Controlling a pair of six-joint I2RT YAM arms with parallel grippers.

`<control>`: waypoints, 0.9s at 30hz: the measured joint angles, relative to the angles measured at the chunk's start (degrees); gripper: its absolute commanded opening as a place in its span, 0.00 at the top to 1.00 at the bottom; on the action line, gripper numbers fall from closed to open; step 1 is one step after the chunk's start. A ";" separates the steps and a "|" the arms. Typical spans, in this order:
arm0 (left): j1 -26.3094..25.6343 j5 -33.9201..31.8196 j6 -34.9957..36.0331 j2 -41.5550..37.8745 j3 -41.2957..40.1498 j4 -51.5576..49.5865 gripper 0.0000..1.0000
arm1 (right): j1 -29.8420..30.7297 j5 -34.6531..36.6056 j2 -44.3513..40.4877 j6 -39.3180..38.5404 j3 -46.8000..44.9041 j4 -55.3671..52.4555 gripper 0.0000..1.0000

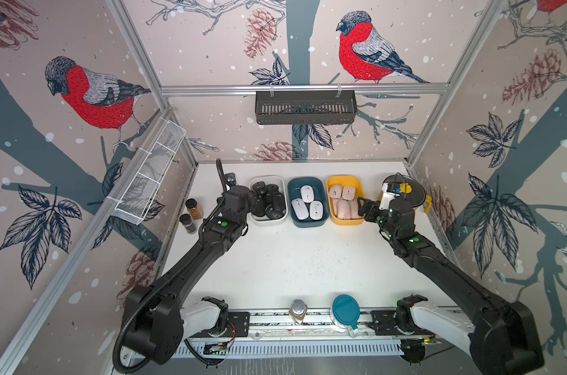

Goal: Place the mice by color into the storage box
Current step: Place the mouse in the storage box, then reset both arms

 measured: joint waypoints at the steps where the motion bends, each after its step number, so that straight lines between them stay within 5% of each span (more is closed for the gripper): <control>1: 0.02 -0.70 0.37 -2.25 -3.28 1.66 0.05 | -2.21 -0.11 -0.33 0.00 -1.20 1.16 0.05; 6: 0.90 -3.89 0.87 -8.15 -12.59 7.13 0.02 | -11.72 -1.05 3.45 0.70 -2.86 3.91 0.03; 13: 4.13 -9.64 0.90 -4.44 -14.19 10.60 0.01 | -16.39 3.28 7.96 0.09 -2.12 5.62 0.00; 20: 5.42 -14.86 5.95 0.46 -18.25 19.08 0.02 | -16.87 8.79 10.05 -5.29 -8.31 15.50 0.00; 27: 6.08 -12.61 12.92 4.44 -25.05 33.57 0.02 | -14.69 11.91 15.34 -10.19 -12.24 26.12 0.00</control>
